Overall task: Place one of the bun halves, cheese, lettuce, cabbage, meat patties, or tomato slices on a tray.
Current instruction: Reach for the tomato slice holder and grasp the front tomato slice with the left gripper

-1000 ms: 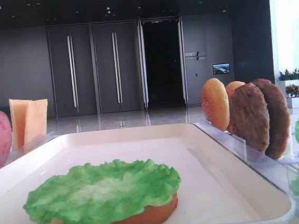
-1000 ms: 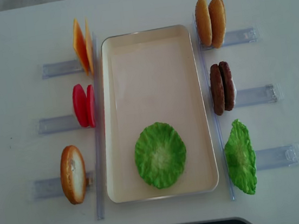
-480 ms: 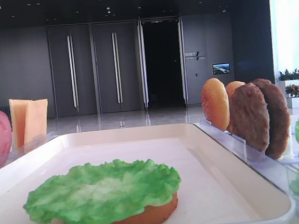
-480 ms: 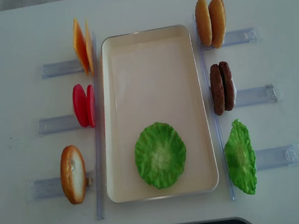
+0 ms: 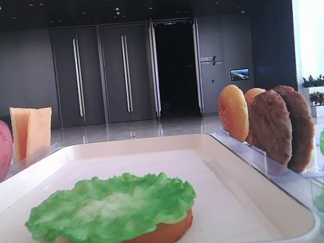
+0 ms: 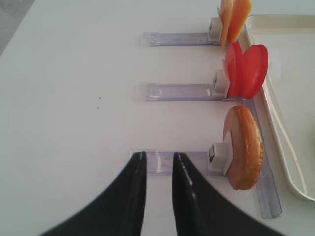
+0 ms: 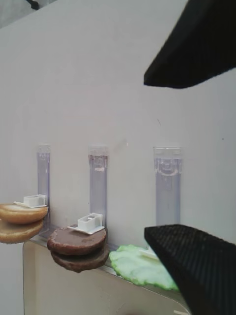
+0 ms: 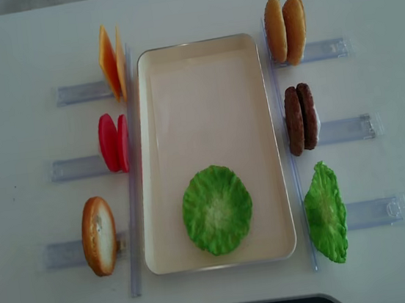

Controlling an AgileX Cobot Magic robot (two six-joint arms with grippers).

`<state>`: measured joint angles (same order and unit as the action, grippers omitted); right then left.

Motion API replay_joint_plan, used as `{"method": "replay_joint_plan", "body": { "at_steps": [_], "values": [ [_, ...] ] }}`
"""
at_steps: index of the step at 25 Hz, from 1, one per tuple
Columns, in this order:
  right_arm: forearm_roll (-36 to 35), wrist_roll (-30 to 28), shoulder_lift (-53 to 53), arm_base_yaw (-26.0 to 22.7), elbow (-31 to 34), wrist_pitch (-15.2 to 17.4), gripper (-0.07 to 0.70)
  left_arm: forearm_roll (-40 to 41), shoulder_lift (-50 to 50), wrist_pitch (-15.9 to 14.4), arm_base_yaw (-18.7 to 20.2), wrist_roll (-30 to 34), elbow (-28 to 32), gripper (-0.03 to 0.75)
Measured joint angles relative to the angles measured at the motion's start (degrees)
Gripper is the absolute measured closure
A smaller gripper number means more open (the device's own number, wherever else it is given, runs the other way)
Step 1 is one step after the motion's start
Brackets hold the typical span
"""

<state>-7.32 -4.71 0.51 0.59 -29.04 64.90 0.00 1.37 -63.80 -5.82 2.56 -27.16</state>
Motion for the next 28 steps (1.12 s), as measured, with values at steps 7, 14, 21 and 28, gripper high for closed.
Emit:
{"method": "replay_joint_plan", "body": {
  "at_steps": [7,14,21,28],
  "values": [
    [0.0,0.1,0.0,0.0,0.0,0.0,0.089,0.0,0.0,0.0,0.0,0.0,0.0,0.575],
    [-0.1,0.1,0.0,0.0,0.0,0.0,0.089,0.0,0.0,0.0,0.0,0.0,0.0,0.575],
    [-0.1,0.2,0.0,0.0,0.0,0.0,0.089,0.0,0.0,0.0,0.0,0.0,0.0,0.547],
    [-0.2,0.2,0.0,0.0,0.0,0.0,0.089,0.0,0.0,0.0,0.0,0.0,0.0,0.355]
  ]
}}
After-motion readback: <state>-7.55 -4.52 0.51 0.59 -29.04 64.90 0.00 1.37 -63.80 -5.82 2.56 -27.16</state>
